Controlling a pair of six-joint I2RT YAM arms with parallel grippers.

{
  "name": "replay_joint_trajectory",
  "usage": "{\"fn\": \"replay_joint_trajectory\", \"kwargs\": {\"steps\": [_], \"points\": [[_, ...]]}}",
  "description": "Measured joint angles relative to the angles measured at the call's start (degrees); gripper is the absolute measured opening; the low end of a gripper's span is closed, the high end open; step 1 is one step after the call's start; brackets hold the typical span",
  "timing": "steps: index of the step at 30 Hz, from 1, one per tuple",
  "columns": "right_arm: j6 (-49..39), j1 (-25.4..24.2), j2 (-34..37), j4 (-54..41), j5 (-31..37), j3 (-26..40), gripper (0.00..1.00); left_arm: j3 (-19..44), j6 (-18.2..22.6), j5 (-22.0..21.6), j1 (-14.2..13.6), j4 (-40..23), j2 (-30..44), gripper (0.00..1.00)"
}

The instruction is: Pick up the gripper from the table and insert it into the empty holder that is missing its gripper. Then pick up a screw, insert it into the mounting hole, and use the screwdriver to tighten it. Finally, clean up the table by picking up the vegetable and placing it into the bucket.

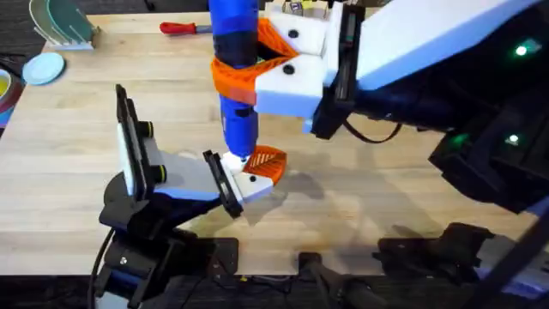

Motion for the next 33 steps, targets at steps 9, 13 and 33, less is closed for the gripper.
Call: {"fn": "replay_joint_trajectory", "kwargs": {"steps": [9, 13, 33], "points": [[0.02, 0.00, 2.19, 0.71, 0.08, 0.00, 0.022, 0.00, -0.02, 0.00, 0.00, -0.04, 0.00, 0.009], [0.00, 0.00, 2.41, 0.74, 0.00, 0.00, 0.022, 0.00, 0.00, 0.02, 0.00, -0.02, -0.02, 0.009], [-0.03, 0.00, 2.64, 5.40, -0.45, -0.02, 0.022, 0.00, 0.00, 0.00, 0.00, 0.00, -0.02, 0.009]]}}
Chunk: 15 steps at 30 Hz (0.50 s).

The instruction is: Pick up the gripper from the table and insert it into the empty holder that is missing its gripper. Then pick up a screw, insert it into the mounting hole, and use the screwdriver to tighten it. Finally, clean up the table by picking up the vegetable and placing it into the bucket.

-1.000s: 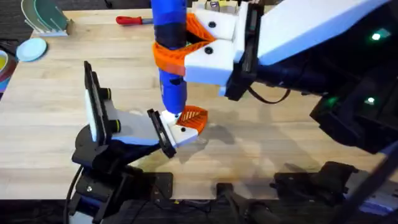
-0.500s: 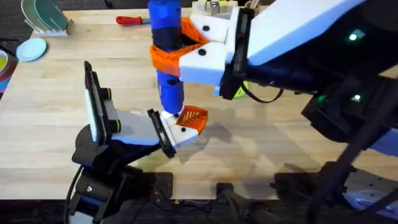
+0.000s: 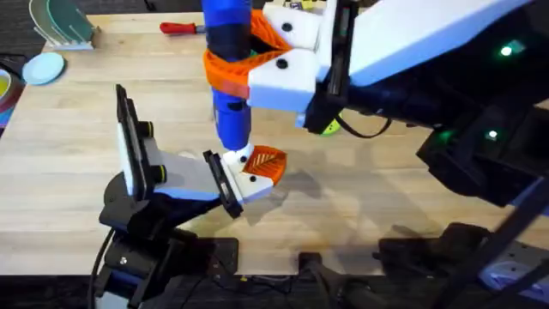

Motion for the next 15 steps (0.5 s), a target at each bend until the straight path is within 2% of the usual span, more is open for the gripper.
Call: {"fn": "replay_joint_trajectory", "kwargs": {"steps": [15], "points": [[0.00, -1.39, -0.01, -0.59, -2.82, 0.00, 0.022, 0.00, 0.00, 0.00, 0.00, 0.00, 0.02, 0.009]]}}
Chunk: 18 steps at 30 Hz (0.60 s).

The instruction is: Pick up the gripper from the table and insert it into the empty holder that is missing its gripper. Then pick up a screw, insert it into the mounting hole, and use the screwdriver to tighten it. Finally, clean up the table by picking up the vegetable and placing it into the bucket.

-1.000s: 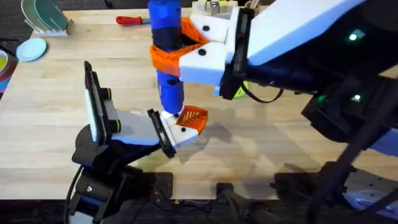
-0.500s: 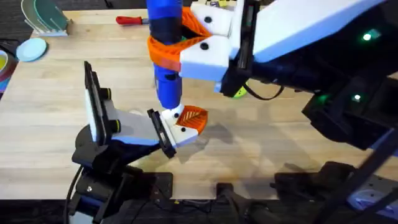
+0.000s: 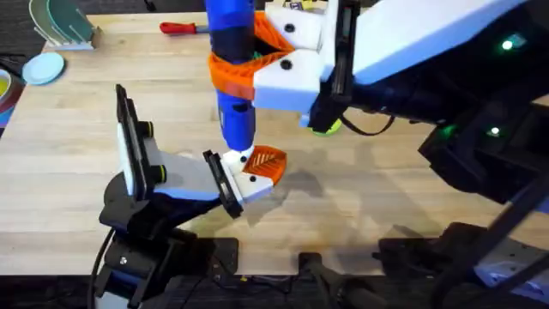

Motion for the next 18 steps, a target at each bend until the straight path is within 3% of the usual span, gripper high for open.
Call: {"fn": "replay_joint_trajectory", "kwargs": {"steps": [18], "points": [[0.00, -0.01, 0.01, -2.60, -0.75, 0.00, 0.022, 0.00, 0.00, 0.00, 0.00, 0.00, -0.02, 0.009]]}}
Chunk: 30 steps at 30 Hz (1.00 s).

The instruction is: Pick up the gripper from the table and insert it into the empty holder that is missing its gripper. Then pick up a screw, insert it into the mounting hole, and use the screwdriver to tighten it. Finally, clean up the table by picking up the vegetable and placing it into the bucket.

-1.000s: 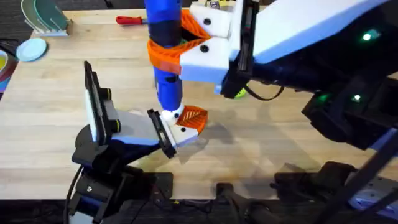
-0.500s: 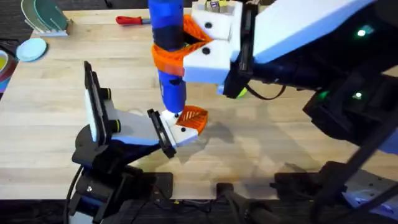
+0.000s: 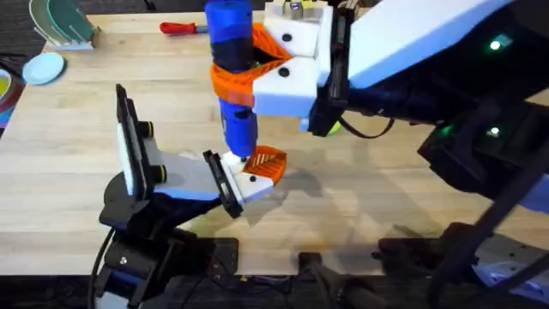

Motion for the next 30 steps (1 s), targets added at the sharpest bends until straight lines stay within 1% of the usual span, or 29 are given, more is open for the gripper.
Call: {"fn": "replay_joint_trajectory", "kwargs": {"steps": [5, 11, 14, 17, 20, 23, 27, 30], "points": [[0.00, 0.00, -0.01, 0.45, -0.13, 0.00, 0.022, 0.00, 0.00, 0.01, 0.00, 0.00, 0.00, 0.009], [0.50, -0.34, -0.02, 8.02, -0.42, 0.00, 0.022, 0.00, 0.00, 0.00, 0.00, 0.00, 0.01, 0.009], [1.60, -1.45, -0.02, 11.69, -0.57, 0.00, 0.022, 0.00, 0.00, 0.00, 0.00, 0.00, 0.02, 0.009], [2.12, -3.59, -0.02, 12.15, -0.59, 0.00, 0.022, 0.00, 0.00, 0.00, 0.00, 0.00, 0.00, 0.009], [1.50, -7.39, -0.02, 8.31, -0.72, 0.00, 0.022, 0.00, 0.00, 0.00, 0.00, 0.00, 0.02, 0.009], [-1.39, -12.62, -0.02, 2.55, -0.70, 0.00, 0.022, 0.00, 0.00, 0.00, 0.00, 0.00, 0.02, 0.009], [-7.08, -21.51, -0.02, -5.86, -0.35, 0.00, 0.022, 0.00, 0.00, 0.00, 0.00, 0.00, 0.00, 0.009], [-11.21, -27.53, -0.02, -13.74, 2.03, 0.00, 0.022, 0.00, 0.00, 0.00, 0.00, 0.00, 0.02, 0.009]]}}
